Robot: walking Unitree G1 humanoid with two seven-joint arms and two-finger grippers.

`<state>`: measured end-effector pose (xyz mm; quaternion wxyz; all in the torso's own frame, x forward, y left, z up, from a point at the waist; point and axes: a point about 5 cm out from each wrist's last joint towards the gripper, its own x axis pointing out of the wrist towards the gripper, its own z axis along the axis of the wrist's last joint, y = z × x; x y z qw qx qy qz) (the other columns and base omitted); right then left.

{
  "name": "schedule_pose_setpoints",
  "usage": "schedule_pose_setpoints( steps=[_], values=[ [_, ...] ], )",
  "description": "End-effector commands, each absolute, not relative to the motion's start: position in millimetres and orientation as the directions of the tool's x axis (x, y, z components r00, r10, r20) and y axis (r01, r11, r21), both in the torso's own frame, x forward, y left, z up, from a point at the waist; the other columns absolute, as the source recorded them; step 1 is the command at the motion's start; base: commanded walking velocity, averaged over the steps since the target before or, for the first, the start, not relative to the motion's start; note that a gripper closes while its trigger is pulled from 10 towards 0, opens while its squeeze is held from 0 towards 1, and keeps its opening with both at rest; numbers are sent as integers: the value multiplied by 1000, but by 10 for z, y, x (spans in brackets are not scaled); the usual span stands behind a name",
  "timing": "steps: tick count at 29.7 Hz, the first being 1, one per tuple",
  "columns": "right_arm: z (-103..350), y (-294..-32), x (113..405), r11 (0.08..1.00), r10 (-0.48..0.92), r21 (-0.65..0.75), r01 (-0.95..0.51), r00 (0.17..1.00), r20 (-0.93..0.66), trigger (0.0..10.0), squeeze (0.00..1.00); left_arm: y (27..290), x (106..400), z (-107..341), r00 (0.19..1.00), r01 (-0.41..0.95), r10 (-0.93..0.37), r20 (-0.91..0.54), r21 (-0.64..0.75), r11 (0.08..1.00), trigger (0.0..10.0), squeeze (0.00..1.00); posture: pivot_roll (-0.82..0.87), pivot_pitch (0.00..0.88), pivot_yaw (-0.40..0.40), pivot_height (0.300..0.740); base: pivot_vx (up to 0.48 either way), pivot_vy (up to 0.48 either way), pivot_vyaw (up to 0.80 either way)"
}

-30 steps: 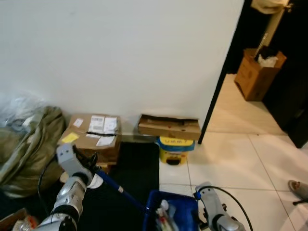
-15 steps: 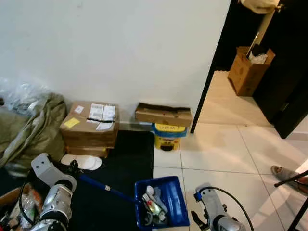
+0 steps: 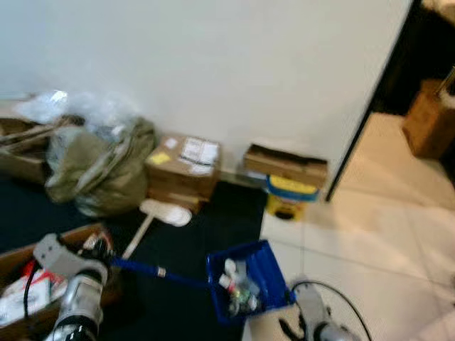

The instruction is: Sweep floor

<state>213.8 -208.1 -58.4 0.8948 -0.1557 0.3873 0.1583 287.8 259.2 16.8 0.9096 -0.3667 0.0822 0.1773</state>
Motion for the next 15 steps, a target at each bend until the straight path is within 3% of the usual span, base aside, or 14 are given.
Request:
schedule_pose_setpoints(
  steps=[1,15],
  values=[
    [-577,-2094,2145,902,161,-157,-402,651,-742,10000,0,2648,2927,265,932,-360,285,-223,-662,658,10000,0,-172,65,10,740,0,0,775],
    [-597,-2074,2114,897,179,-142,-419,638,-749,10000,0,2582,2979,306,939,-337,283,-195,-679,652,10000,0,-164,72,9,740,0,0,776]
  ],
)
